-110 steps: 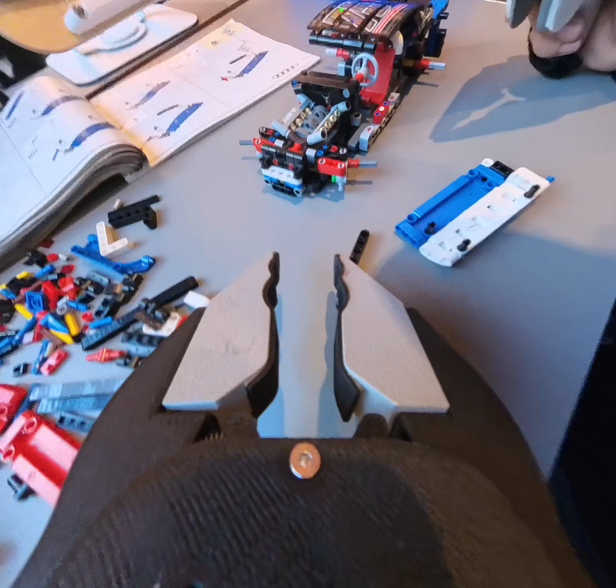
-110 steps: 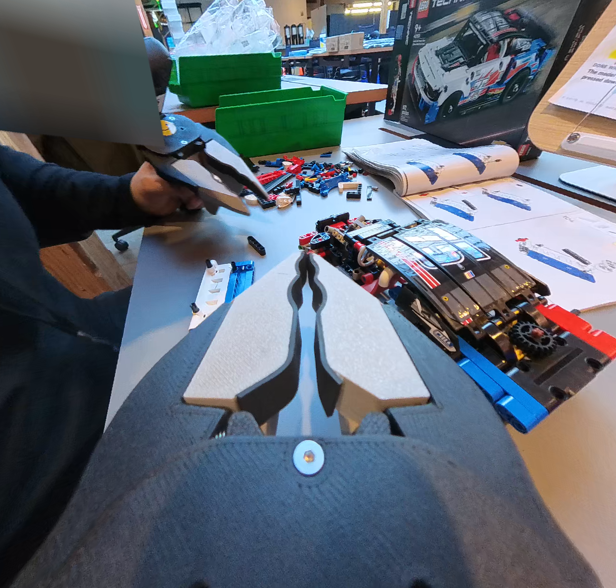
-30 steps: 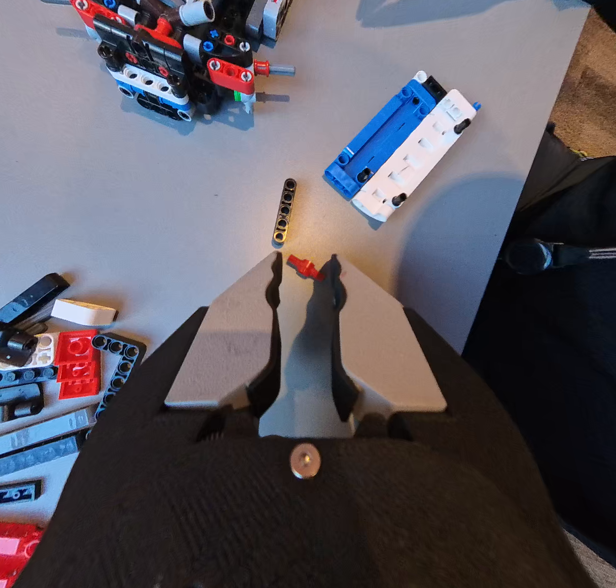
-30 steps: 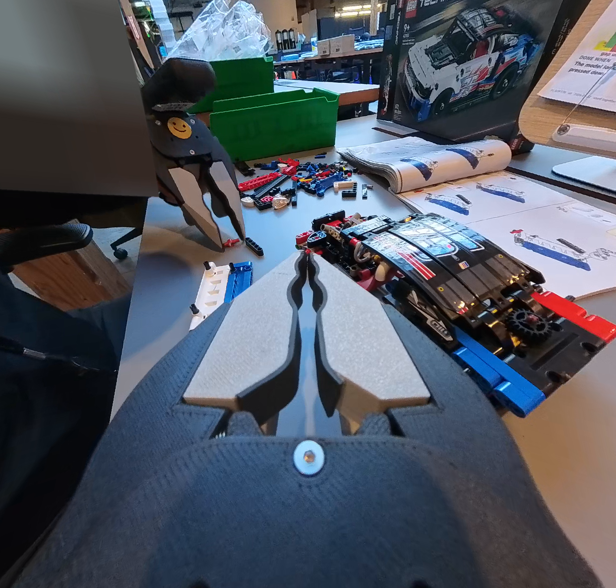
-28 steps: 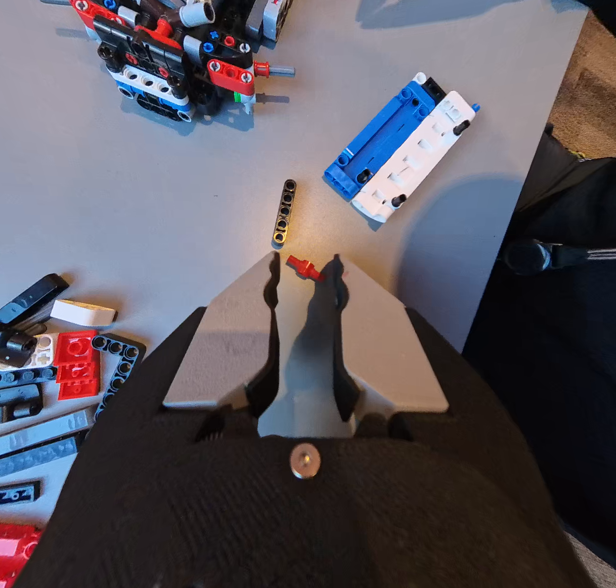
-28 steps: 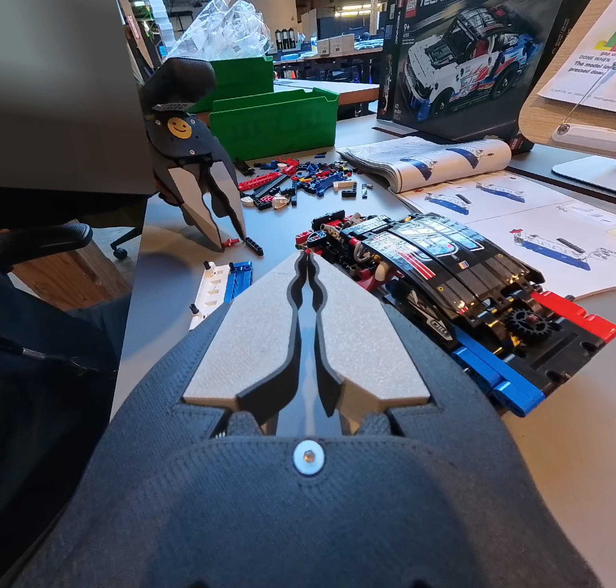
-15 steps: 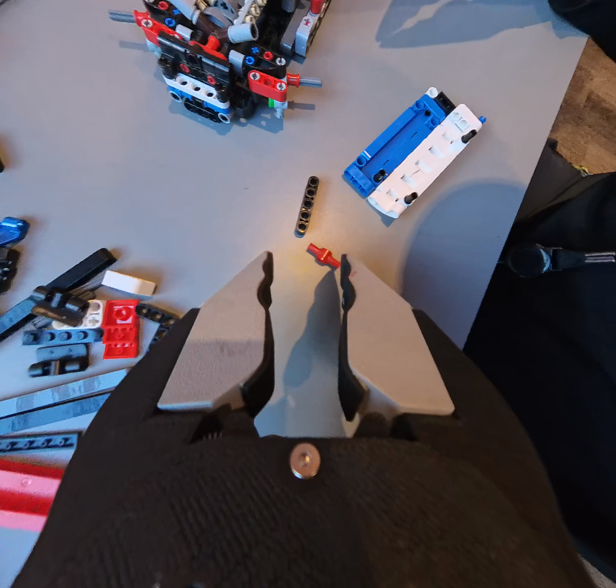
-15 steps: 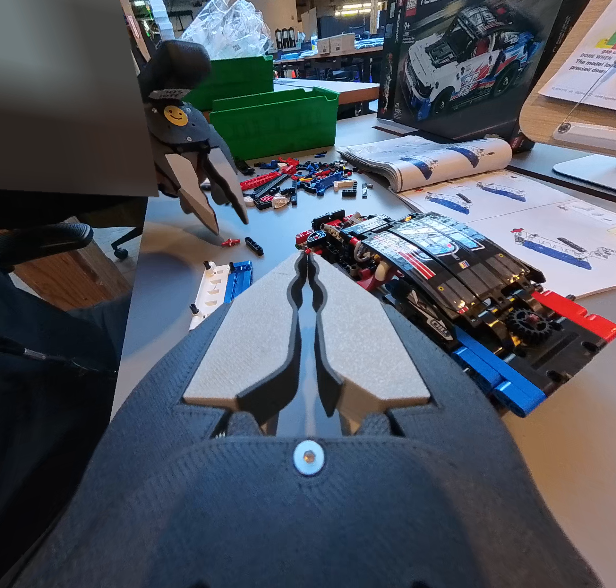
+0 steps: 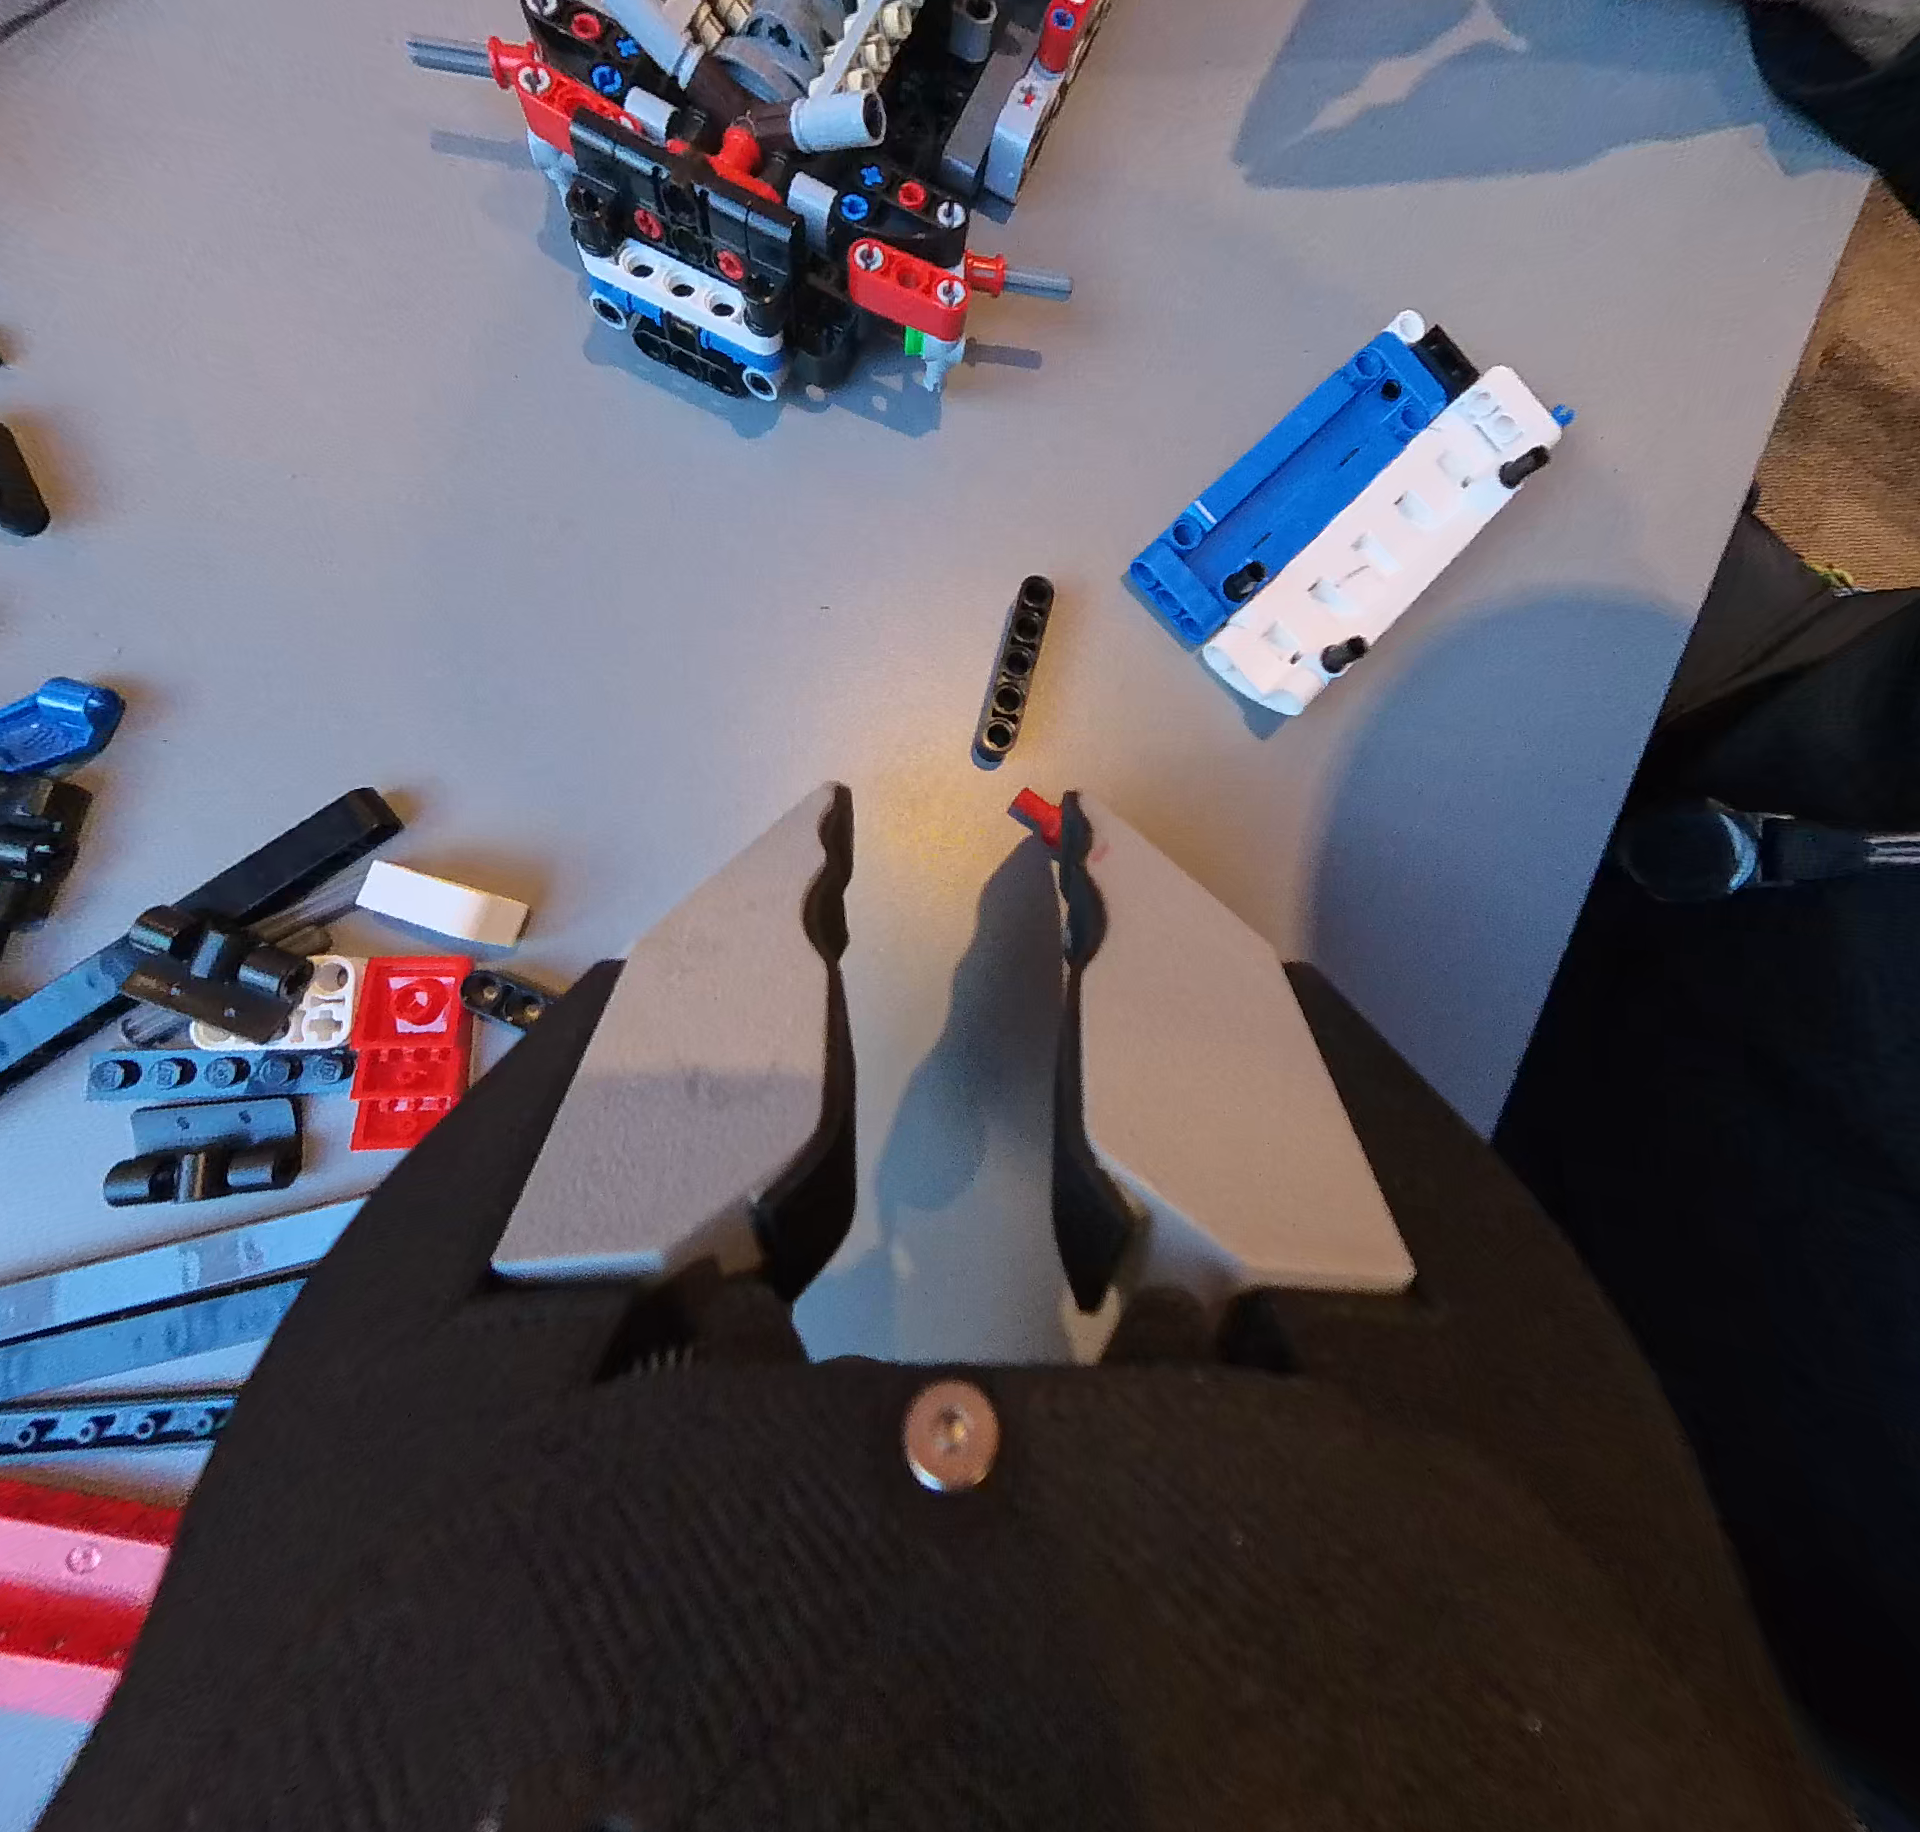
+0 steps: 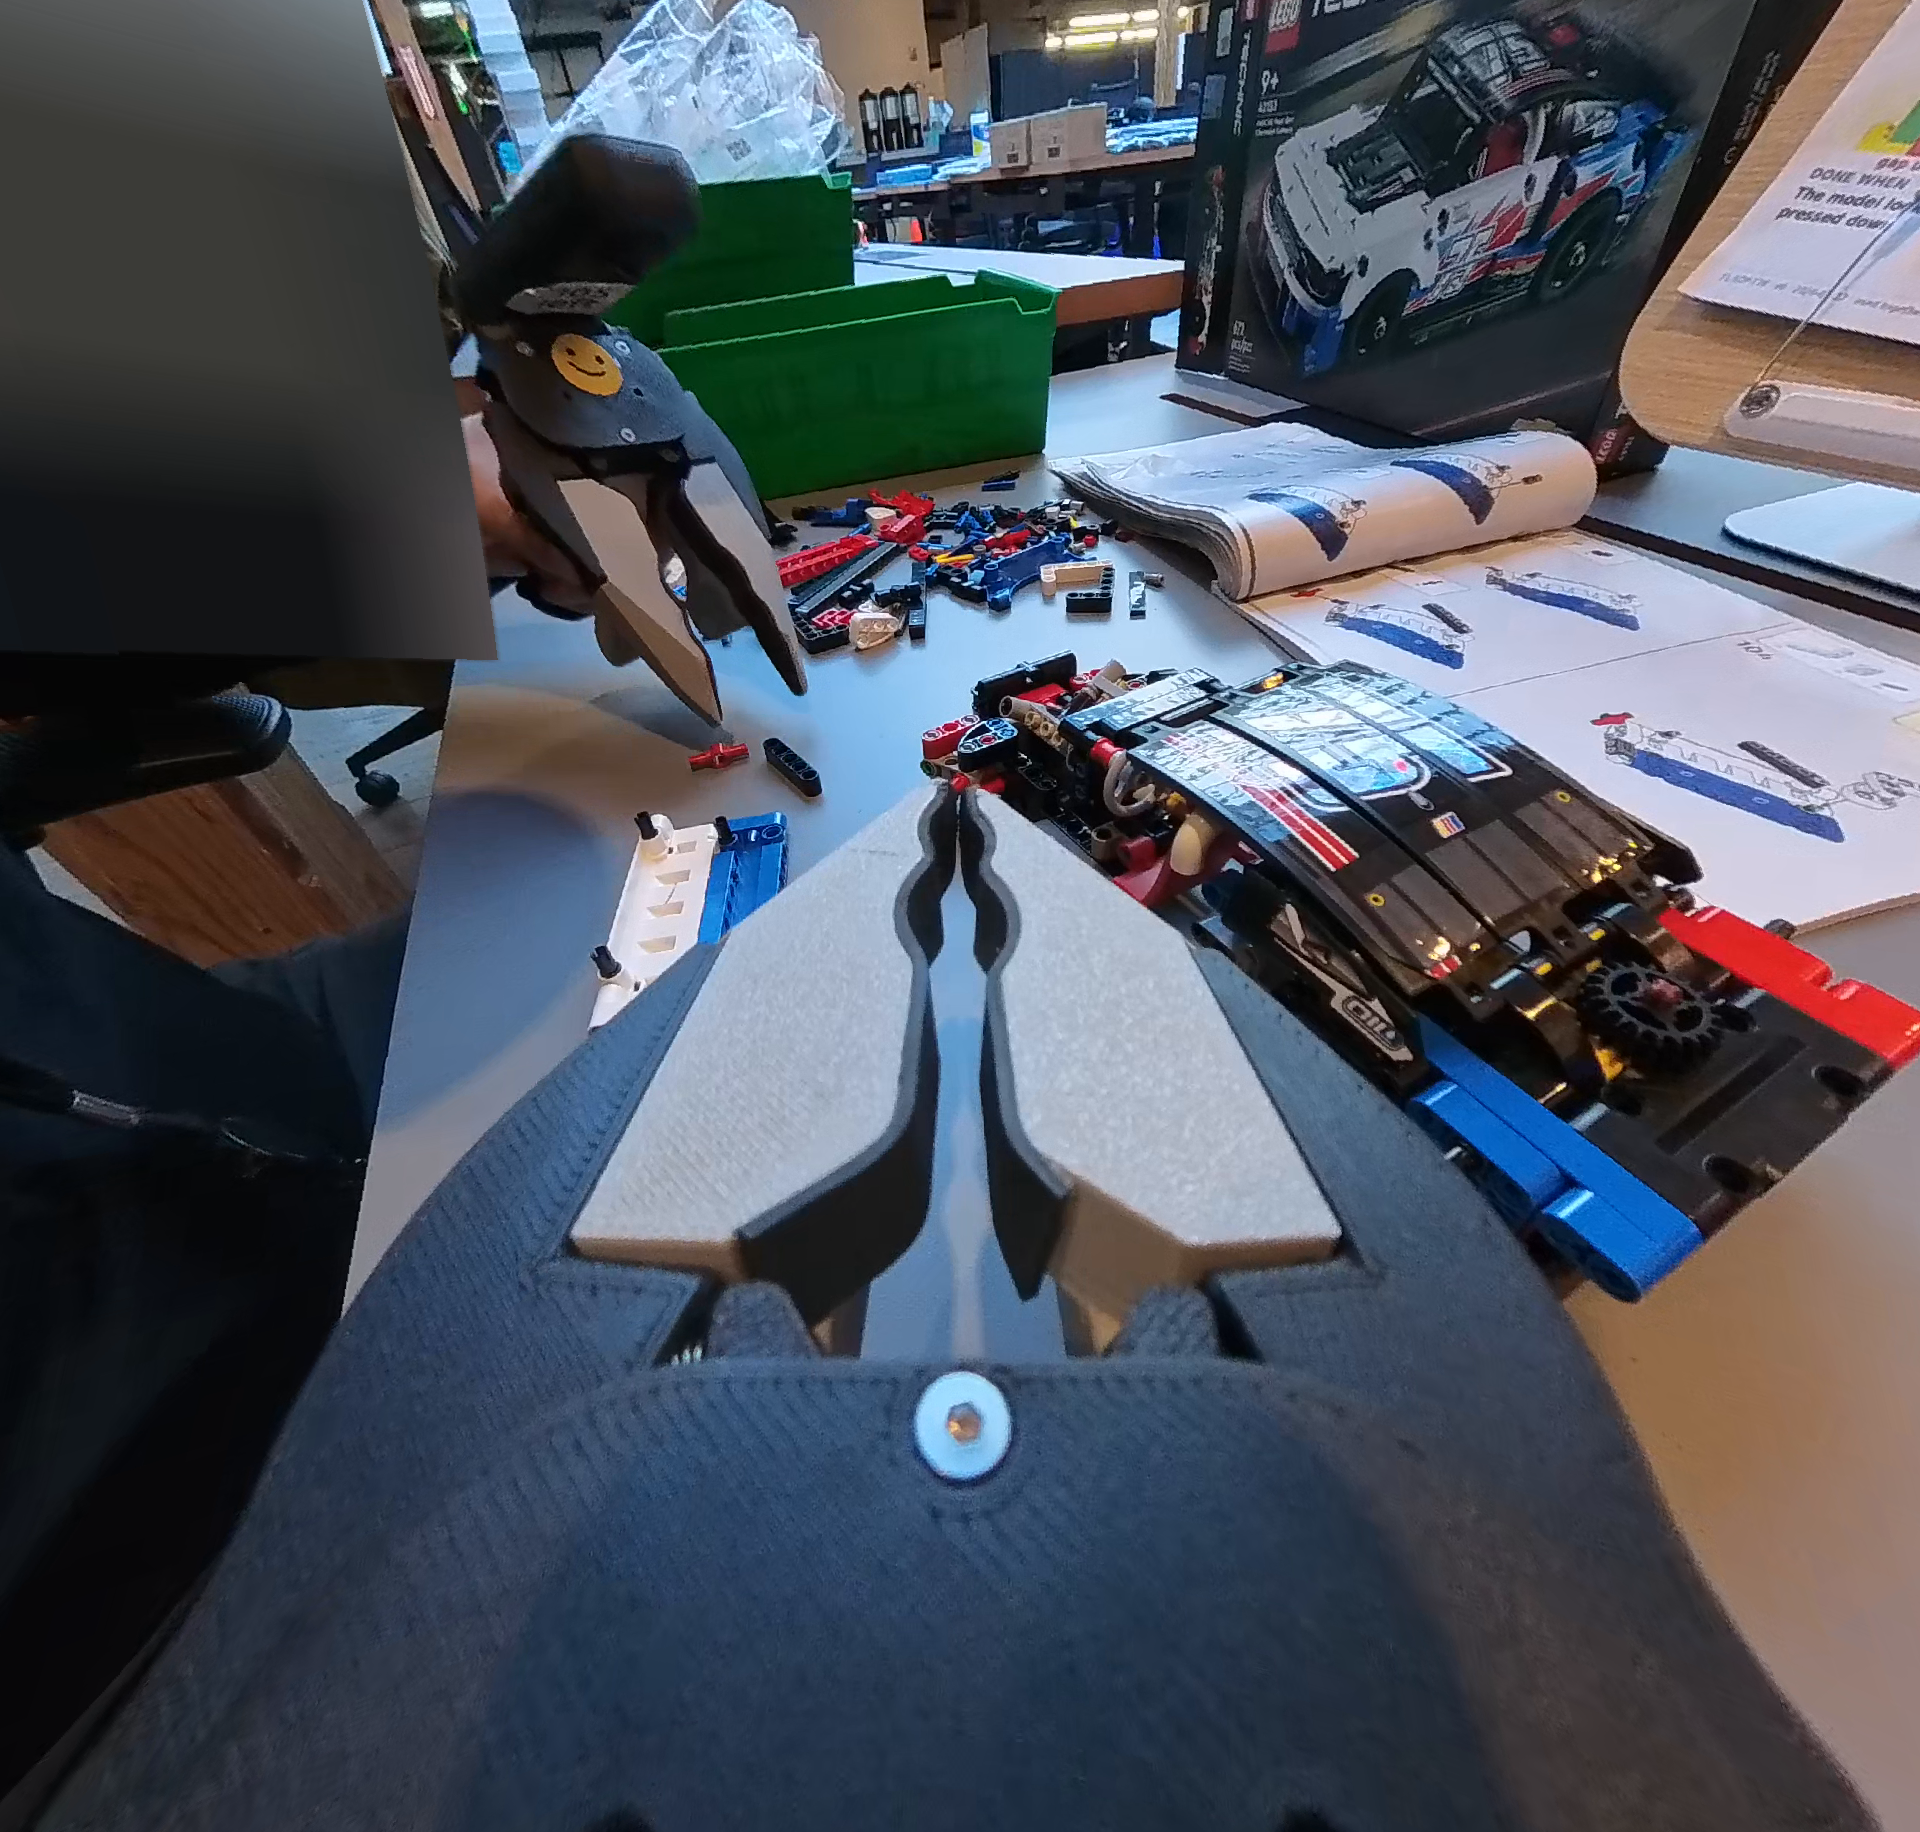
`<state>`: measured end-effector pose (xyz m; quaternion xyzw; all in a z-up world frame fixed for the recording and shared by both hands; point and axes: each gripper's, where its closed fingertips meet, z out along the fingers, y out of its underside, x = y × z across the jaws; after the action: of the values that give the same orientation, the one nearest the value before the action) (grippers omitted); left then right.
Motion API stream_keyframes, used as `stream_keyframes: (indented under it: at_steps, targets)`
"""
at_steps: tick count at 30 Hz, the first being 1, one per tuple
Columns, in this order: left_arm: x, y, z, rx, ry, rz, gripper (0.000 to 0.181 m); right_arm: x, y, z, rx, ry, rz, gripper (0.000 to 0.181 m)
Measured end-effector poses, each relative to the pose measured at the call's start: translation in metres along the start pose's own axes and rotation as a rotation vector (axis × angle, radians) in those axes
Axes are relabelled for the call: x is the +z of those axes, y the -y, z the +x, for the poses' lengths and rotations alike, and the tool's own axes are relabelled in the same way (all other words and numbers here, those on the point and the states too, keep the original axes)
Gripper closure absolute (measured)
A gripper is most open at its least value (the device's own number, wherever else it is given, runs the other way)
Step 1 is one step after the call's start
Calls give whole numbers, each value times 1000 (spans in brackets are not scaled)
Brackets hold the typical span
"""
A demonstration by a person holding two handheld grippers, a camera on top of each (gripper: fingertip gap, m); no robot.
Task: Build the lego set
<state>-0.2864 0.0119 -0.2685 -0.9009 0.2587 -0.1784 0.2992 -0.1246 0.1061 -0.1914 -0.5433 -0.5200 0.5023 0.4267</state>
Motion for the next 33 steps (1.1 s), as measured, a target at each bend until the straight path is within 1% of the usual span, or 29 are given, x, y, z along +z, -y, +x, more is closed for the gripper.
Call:
stream_keyframes:
  at_steps: [5,8,10,13,15,18,21,23,26,29,33]
  targets:
    - [-4,0,2,-12,9,14,145,1,-1,-2,-5,13,-5,181]
    - [-10,4,12,5,9,25,145,3,-3,-7,-22,30,-23,181]
    - [-12,7,21,32,7,24,146,5,-6,-12,-40,53,-44,181]
    - [-10,12,43,99,-35,29,157,10,-13,-18,-78,75,-97,181]
    - [-6,9,61,136,-88,-5,161,13,-18,-22,-99,85,-132,181]
    - [6,-1,79,198,-118,-79,164,16,-24,-24,-109,95,-175,181]
    - [19,-6,79,253,-70,-137,164,18,-27,-24,-110,95,-194,181]
    - [26,-5,77,270,-45,-148,167,18,-27,-23,-108,95,-195,181]
    - [34,0,80,280,-46,-146,169,19,-28,-23,-90,97,-207,181]
    - [39,6,79,296,-31,-136,172,22,-36,-23,-87,103,-264,181]
    - [44,12,79,290,-44,-128,173,27,-50,-27,-132,110,-360,180]
